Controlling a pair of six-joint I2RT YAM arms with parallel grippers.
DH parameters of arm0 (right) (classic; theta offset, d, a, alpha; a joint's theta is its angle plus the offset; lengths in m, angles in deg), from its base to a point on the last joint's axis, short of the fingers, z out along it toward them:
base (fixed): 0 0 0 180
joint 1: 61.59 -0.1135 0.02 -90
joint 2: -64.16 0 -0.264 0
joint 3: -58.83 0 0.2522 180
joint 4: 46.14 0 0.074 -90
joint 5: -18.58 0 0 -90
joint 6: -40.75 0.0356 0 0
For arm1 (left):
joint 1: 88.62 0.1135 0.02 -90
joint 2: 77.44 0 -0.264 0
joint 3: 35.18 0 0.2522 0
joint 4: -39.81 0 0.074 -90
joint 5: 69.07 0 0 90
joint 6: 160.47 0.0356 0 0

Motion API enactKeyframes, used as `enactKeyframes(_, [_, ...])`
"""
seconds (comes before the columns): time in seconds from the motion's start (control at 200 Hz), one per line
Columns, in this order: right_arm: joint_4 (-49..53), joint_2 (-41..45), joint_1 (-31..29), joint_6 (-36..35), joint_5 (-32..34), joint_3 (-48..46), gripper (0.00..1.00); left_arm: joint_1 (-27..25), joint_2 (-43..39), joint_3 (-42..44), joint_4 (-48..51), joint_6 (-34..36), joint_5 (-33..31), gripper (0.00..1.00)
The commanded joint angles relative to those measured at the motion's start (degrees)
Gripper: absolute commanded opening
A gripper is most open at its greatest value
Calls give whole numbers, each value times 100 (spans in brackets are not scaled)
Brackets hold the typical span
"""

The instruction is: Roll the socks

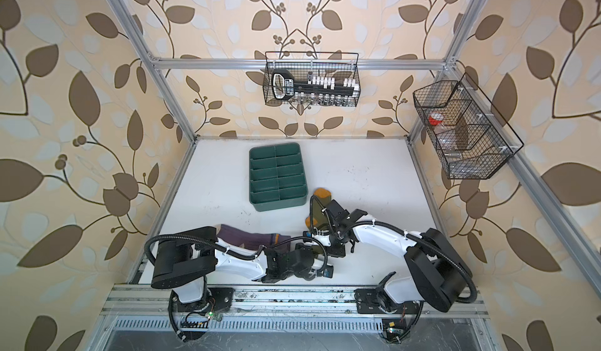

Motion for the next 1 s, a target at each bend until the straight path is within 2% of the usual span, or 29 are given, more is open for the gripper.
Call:
enactKeyframes(0.0, [562, 467, -13, -249, 361, -215, 38, 273, 19, 42, 723, -177, 161, 0])
enactKeyframes(0.16, [609, 1584, 339, -180, 691, -291, 38, 413, -86, -47, 968, -243, 472, 0])
enactKeyframes(0.345, [-316, 3368, 850, 310, 2251, -280, 40, 823, -378, -436, 1813, -507, 1581, 0])
enactKeyframes(0.45, [-494, 4119, 1069, 479, 2302, -74, 41, 1047, -338, -927, 2697, -543, 2390, 0])
enactKeyframes(0.59, [17, 4753, 1084, 217, 2007, 214, 39, 1256, -69, -1733, 3829, -707, 3257, 0])
enactKeyframes(0.69, [710, 5091, 968, -130, 1788, 326, 39, 1479, 172, -2170, 4384, -998, 3946, 0])
enactKeyframes(0.765, [1272, 5343, 770, -721, 1614, 326, 39, 1631, 361, -2323, 4518, -1249, 4375, 0])
enactKeyframes(0.82, [1526, 5477, 545, -893, 1600, 311, 39, 1717, 559, -2433, 4589, -1445, 4623, 0])
enactKeyframes(0.995, [1929, 5553, -622, -945, 2459, 99, 39, 1955, 1134, -2599, 4539, -1940, 5287, 0])
